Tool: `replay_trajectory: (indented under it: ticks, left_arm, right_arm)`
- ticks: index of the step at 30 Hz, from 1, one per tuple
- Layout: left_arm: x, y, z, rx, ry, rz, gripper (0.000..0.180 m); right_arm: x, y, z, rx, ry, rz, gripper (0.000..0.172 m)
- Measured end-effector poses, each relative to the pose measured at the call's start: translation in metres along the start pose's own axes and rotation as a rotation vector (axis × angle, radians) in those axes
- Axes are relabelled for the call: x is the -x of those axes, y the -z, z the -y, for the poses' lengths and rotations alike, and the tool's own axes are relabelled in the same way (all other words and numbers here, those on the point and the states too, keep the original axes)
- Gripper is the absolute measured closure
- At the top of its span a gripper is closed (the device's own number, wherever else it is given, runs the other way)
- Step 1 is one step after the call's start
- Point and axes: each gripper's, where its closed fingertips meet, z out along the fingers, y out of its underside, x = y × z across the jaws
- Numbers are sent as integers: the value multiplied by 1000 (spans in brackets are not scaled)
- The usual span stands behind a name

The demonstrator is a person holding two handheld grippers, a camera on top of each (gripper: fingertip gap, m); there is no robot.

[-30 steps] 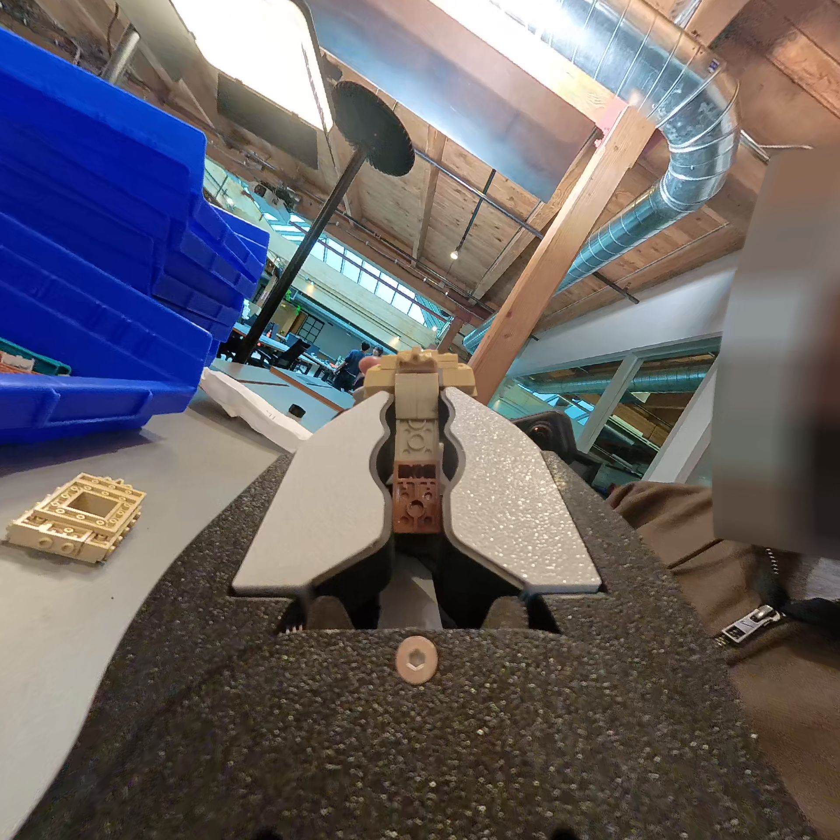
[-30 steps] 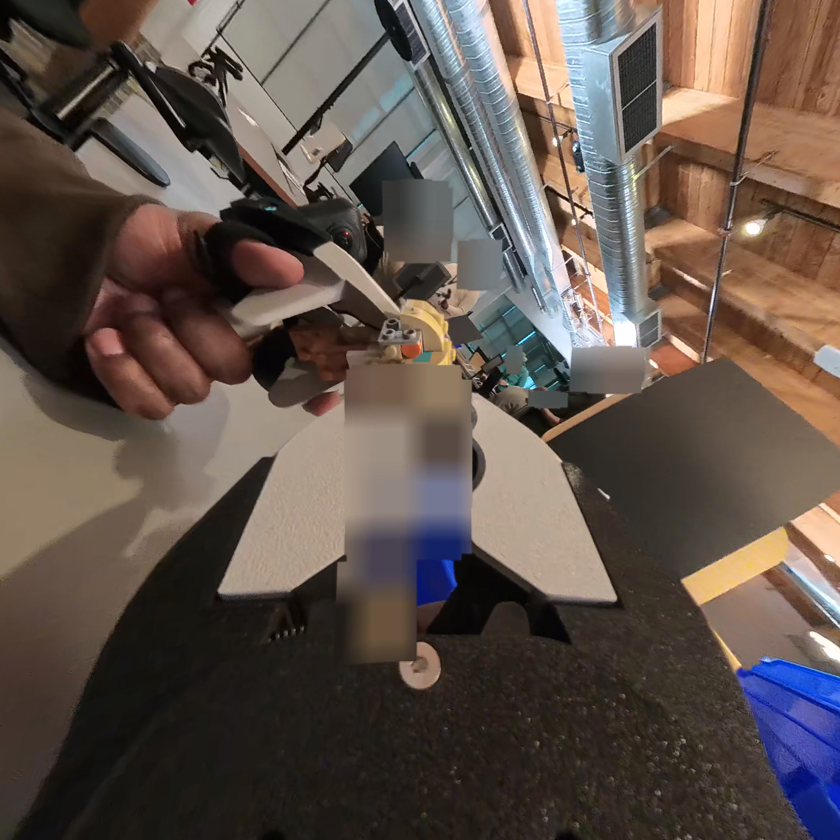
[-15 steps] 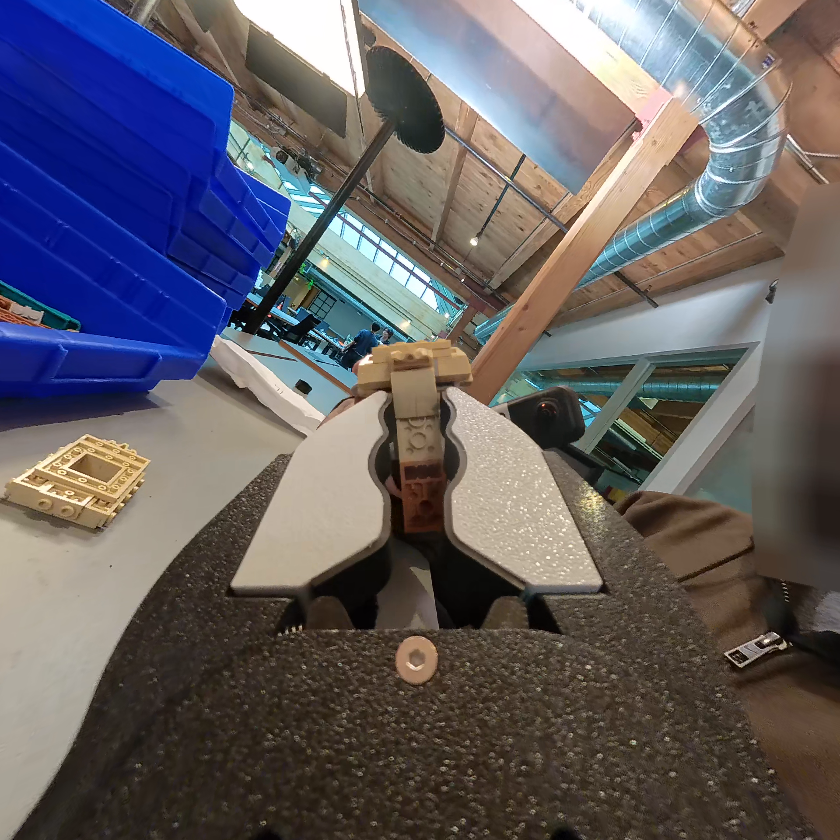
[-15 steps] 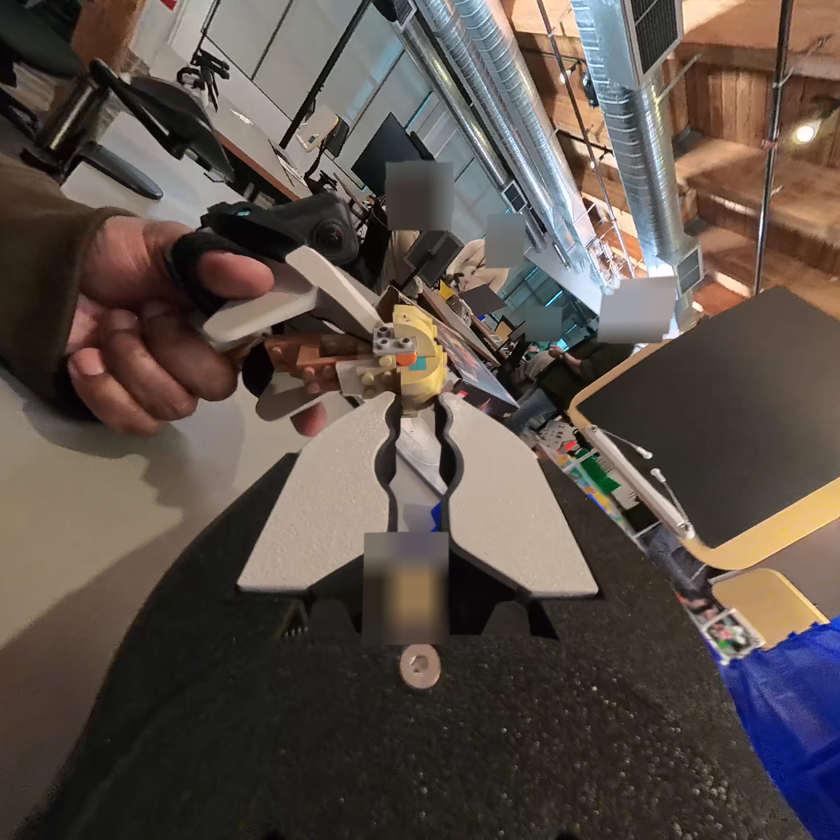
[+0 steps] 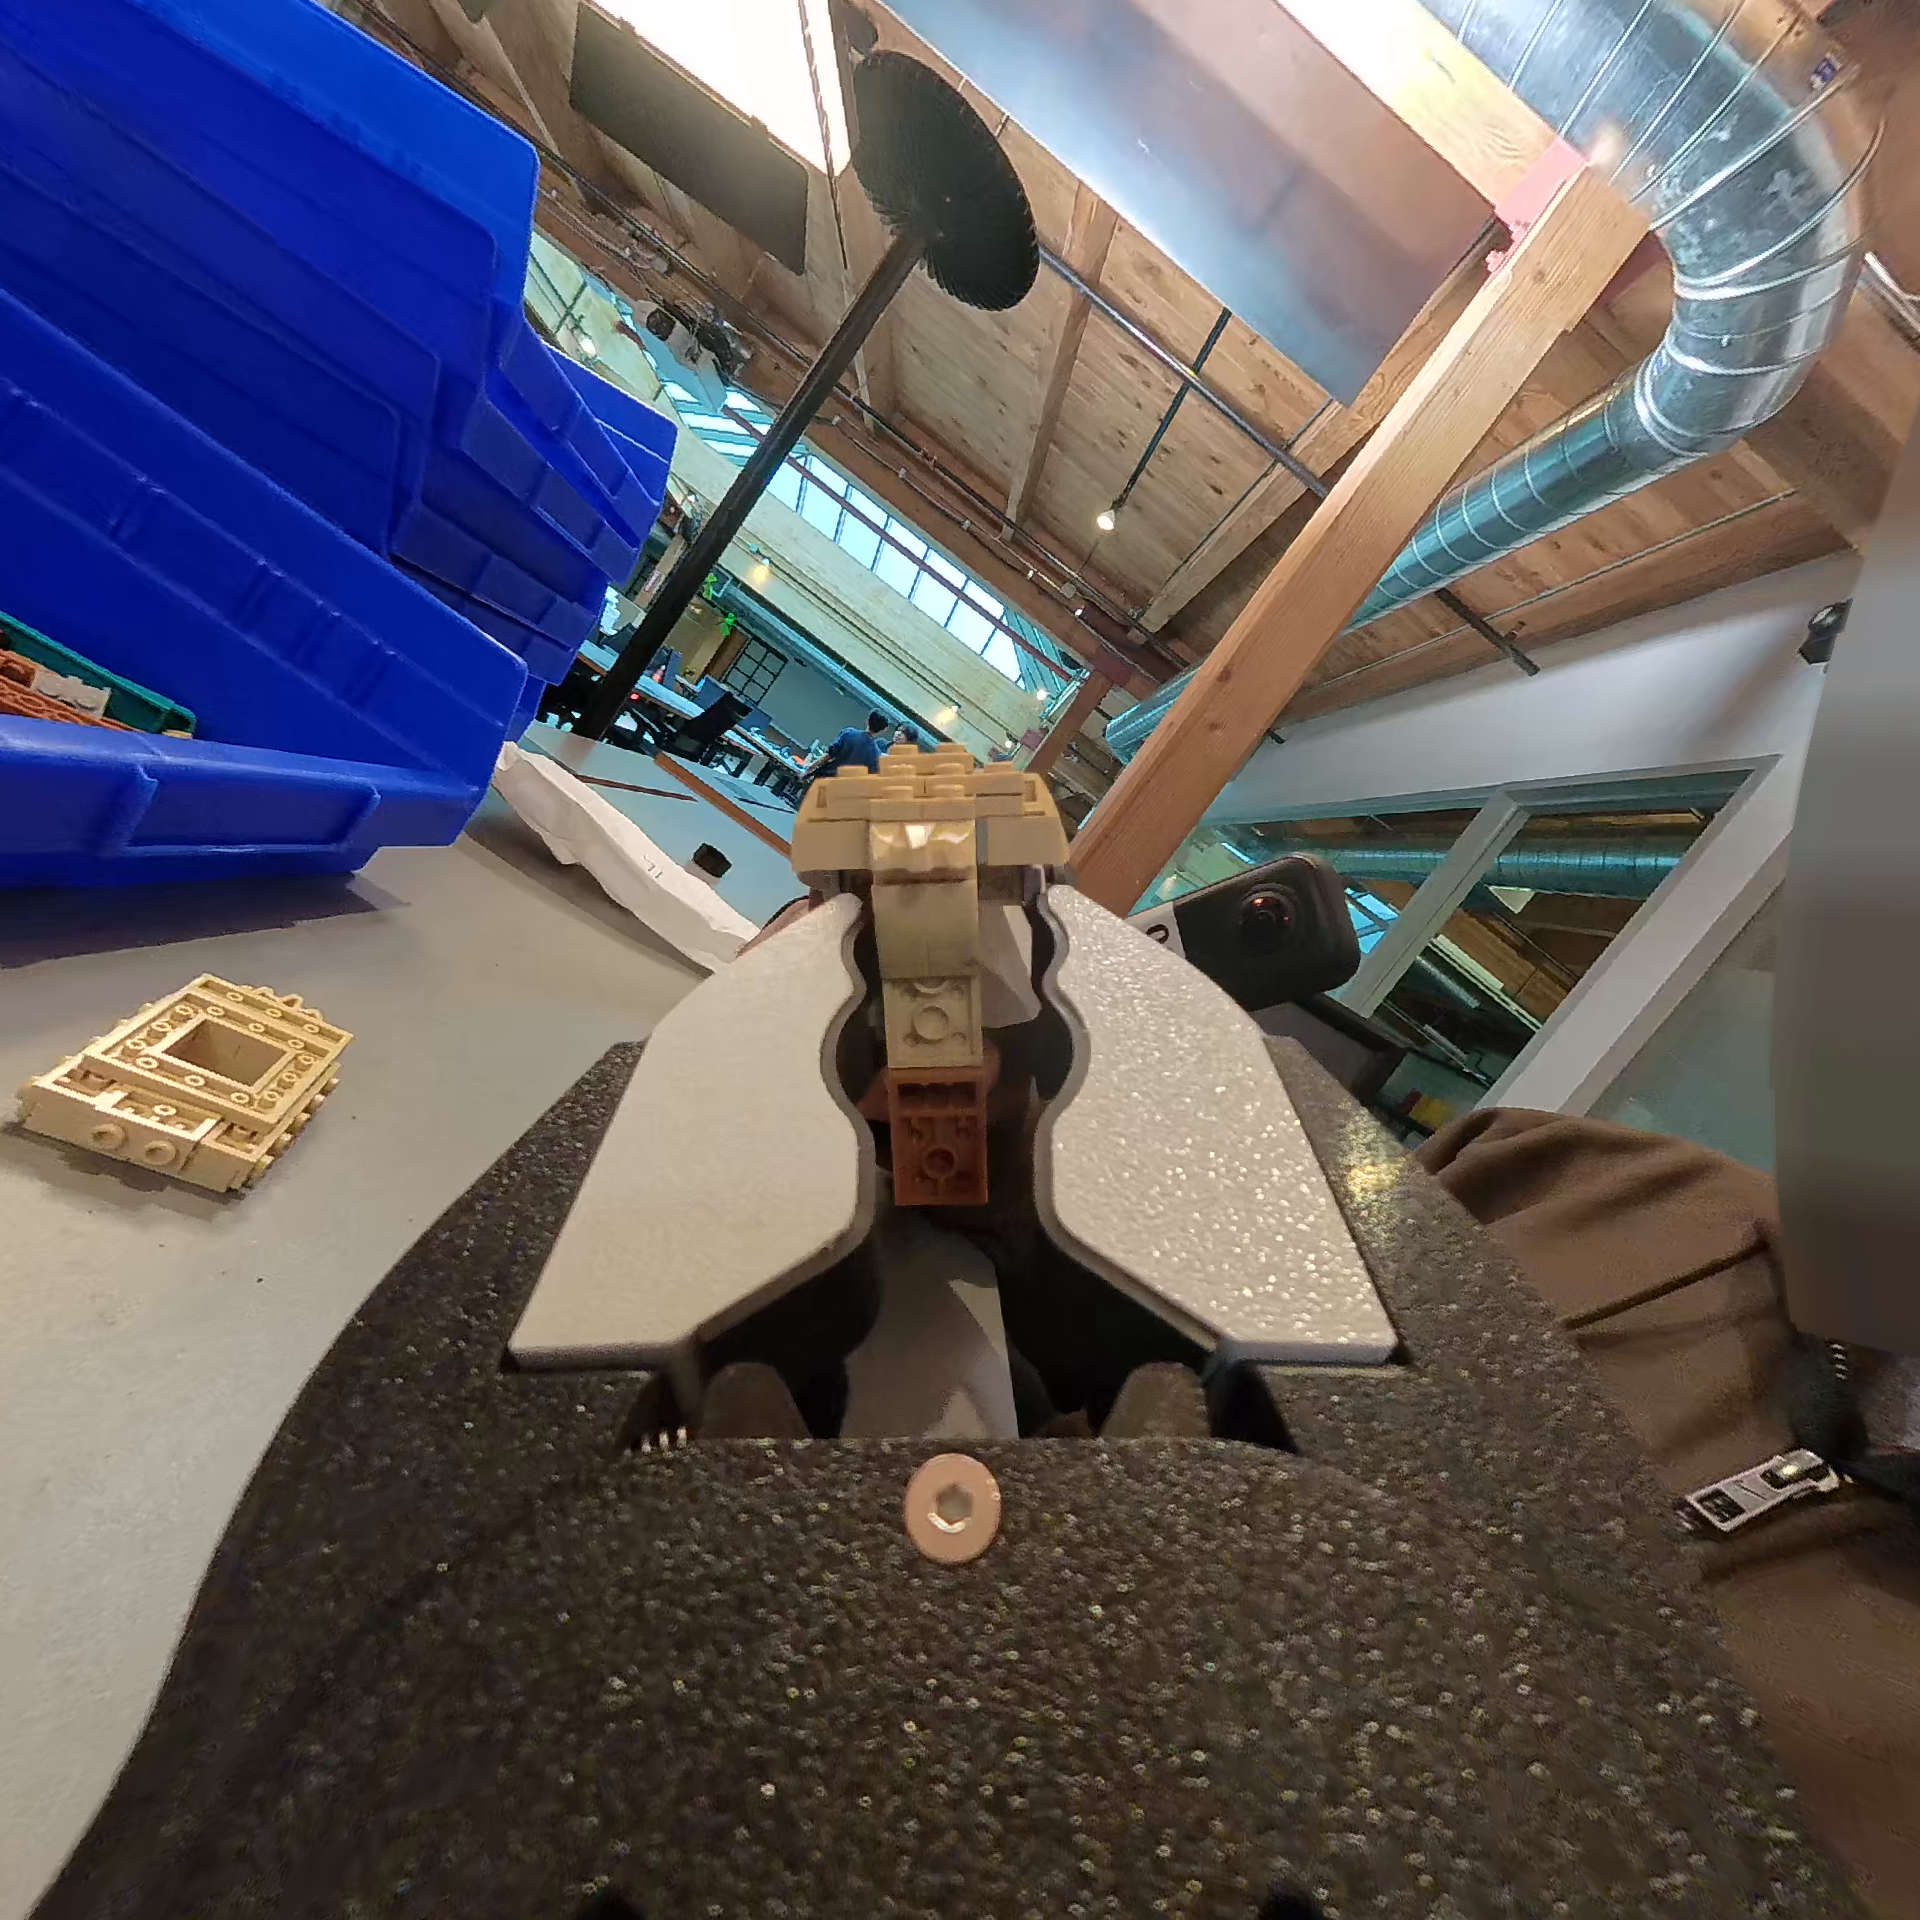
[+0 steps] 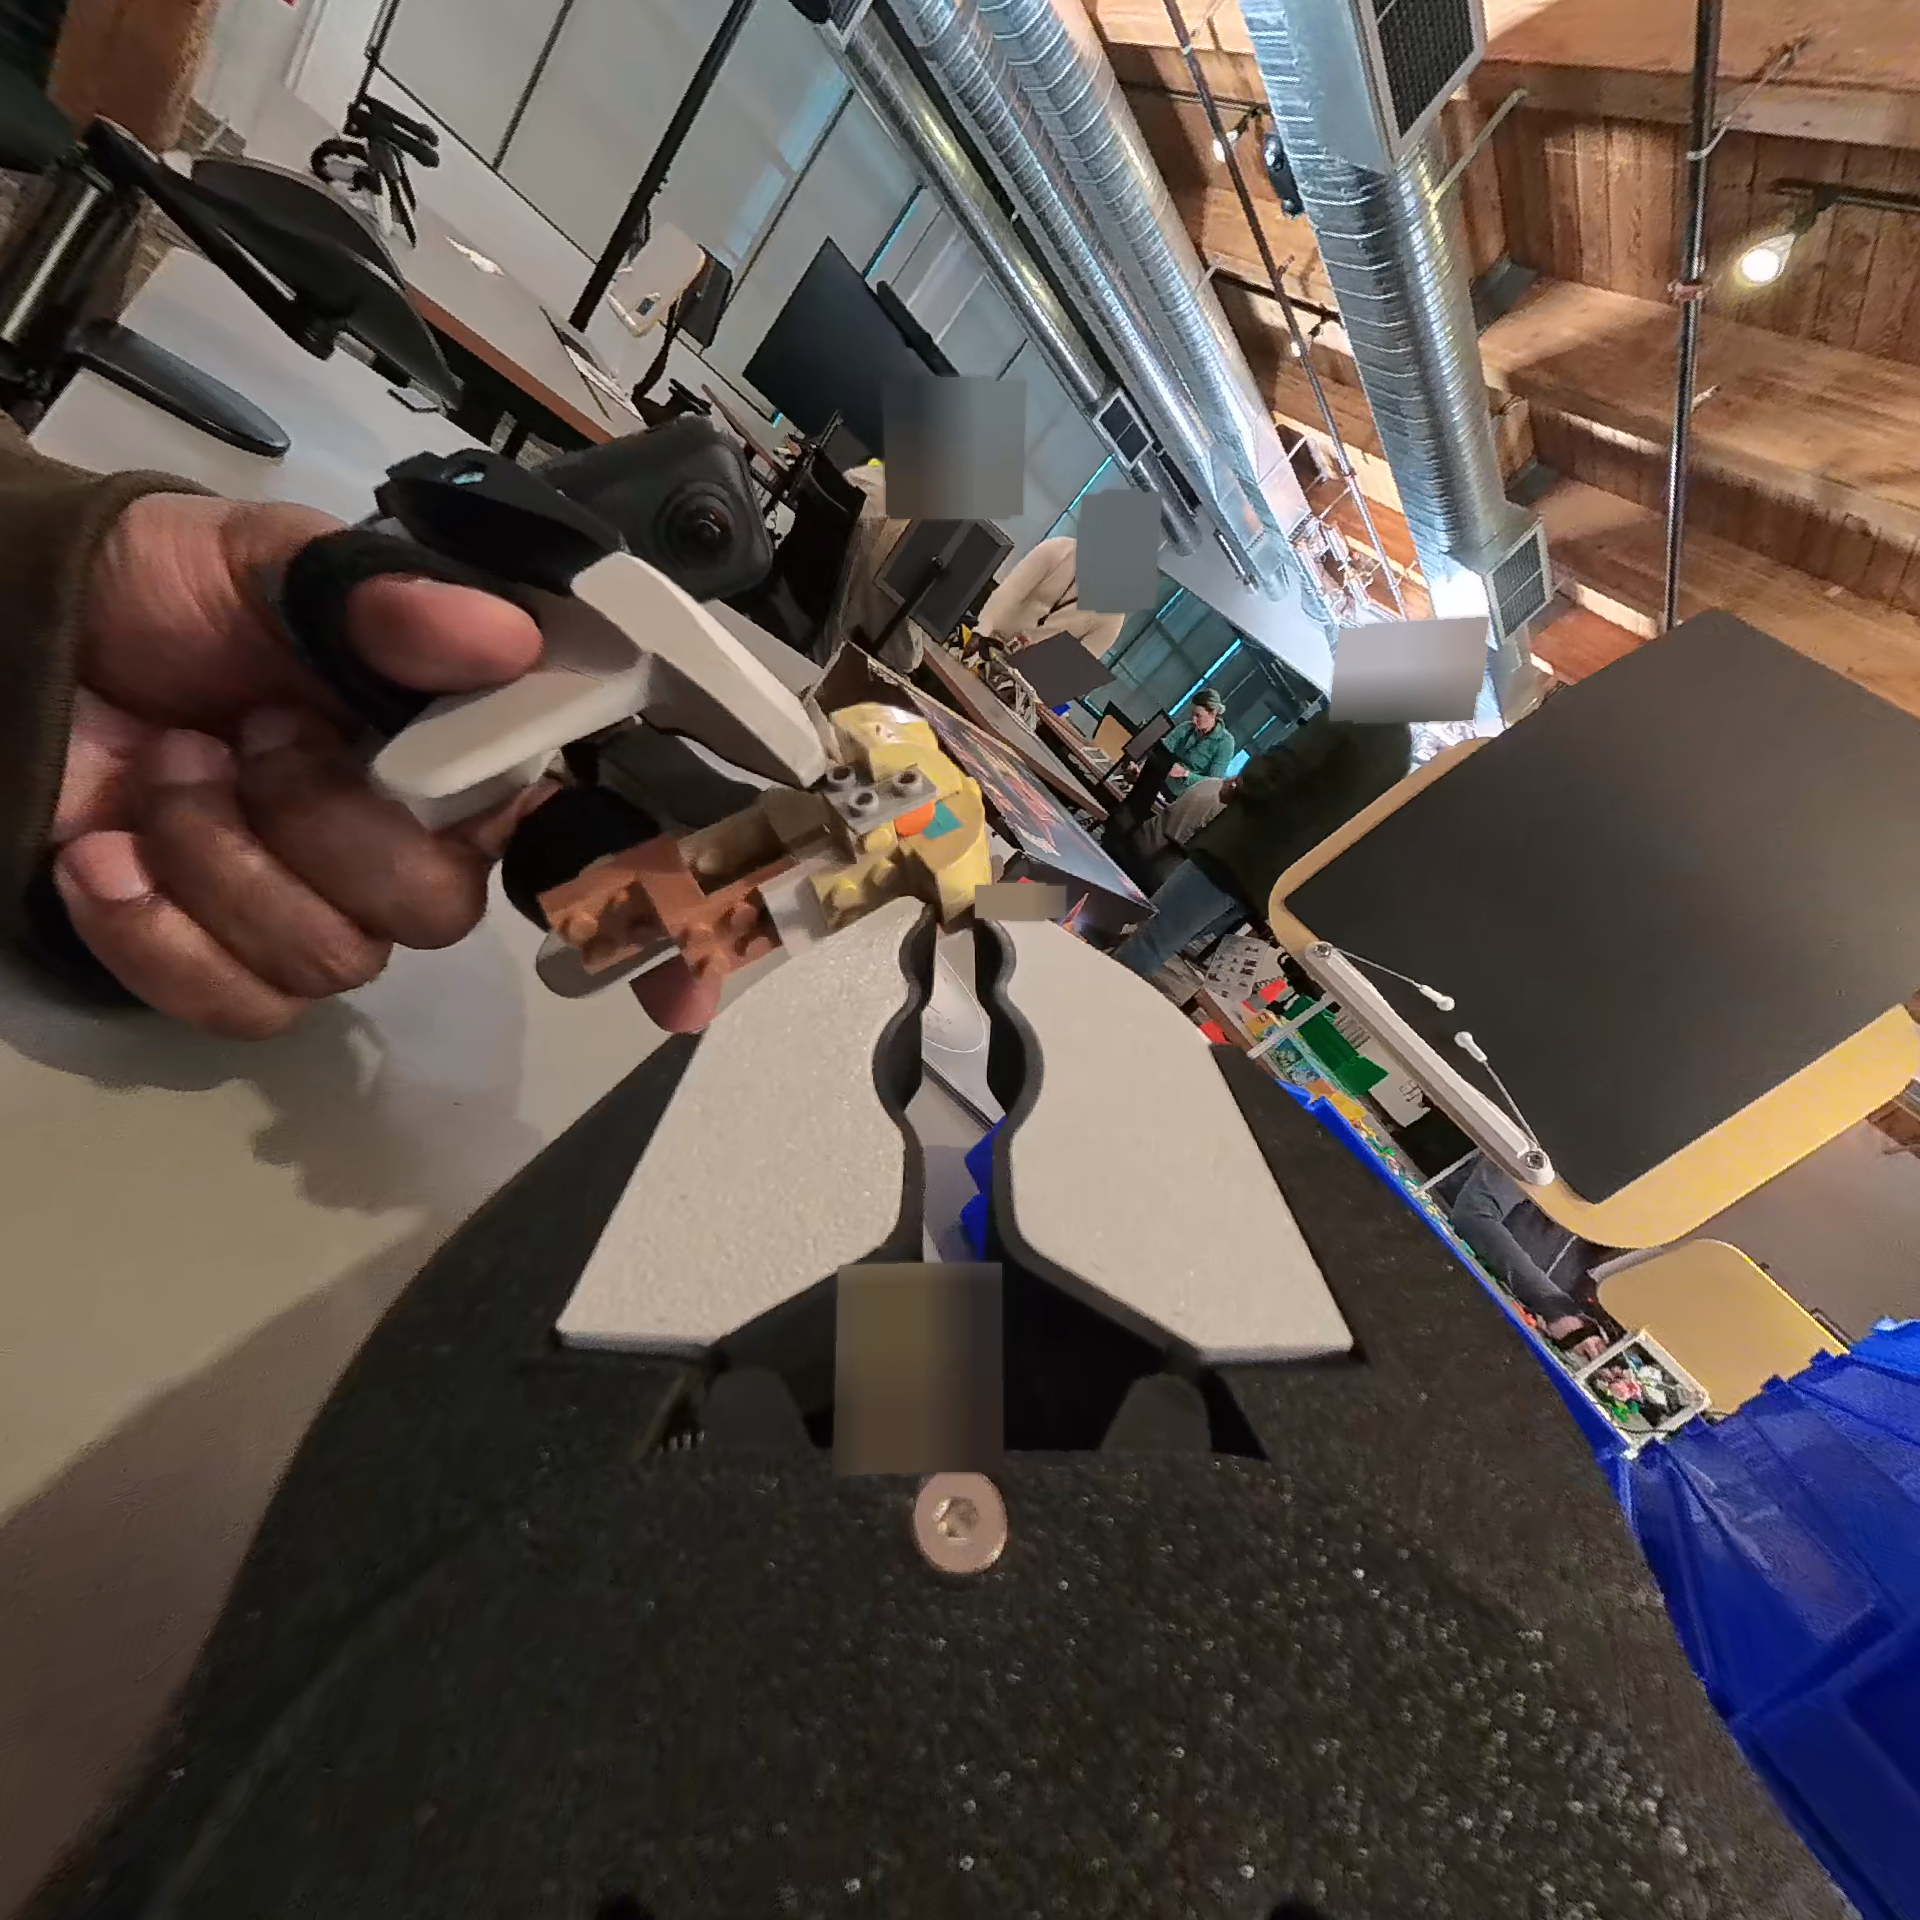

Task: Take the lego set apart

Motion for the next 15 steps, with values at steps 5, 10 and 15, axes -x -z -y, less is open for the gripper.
replay_trajectory:
  ticks: [5,10,15]
  left_arm:
    - [1,0,-1,11,-92,38,154]
    - [3,3,1,35,-201,101,156]
    - [5,4,-9,144,-276,134,157]
  right_arm:
    - [1,0,-1,5,40,-17,164]
    - [7,1,-4,26,163,4,157]
    - [11,2,-12,67,351,-6,143]
